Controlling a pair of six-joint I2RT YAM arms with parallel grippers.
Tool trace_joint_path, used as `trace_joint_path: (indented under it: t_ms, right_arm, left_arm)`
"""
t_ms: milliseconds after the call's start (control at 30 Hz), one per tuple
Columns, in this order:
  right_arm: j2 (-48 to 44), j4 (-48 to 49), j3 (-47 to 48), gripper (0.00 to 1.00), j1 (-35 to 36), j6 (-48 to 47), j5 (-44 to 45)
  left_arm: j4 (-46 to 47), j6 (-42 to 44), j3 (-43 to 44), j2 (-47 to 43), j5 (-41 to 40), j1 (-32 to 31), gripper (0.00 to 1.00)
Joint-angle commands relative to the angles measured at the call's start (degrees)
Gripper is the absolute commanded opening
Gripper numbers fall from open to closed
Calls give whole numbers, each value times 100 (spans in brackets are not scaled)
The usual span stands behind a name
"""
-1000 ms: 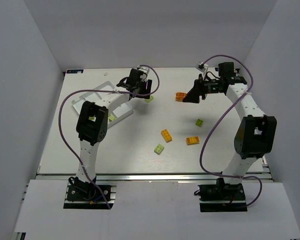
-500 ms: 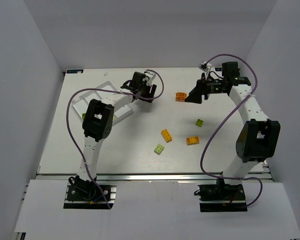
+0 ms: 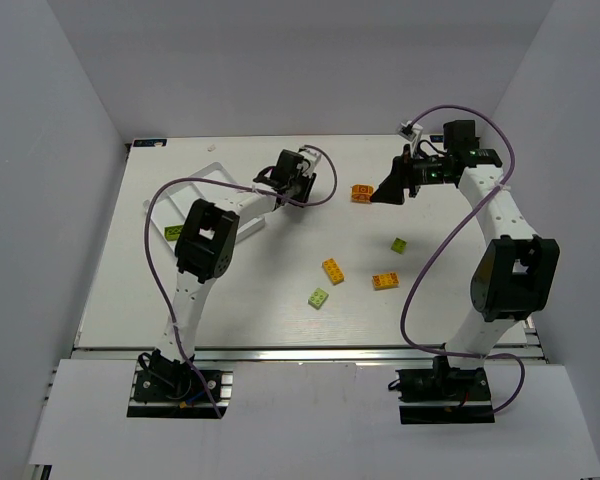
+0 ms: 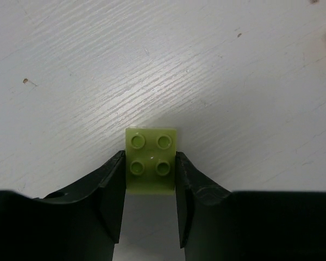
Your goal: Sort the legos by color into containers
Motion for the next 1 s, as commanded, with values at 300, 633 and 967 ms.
trace_joint_path:
  t_ms: [300, 633, 967]
  right_arm:
    - [-263, -297, -34, 64, 132, -266, 503]
    - [-184, -263, -456, 36, 439, -284, 987]
    - [-8, -368, -343, 54, 589, -416, 1435]
  left_arm:
    - [913, -1380, -1098, -1856, -389, 183, 15]
    - [-52, -2577, -3111, -3879, -1206, 1202, 10]
    - [-1354, -2797, -2454, -3091, -2332, 1818, 13]
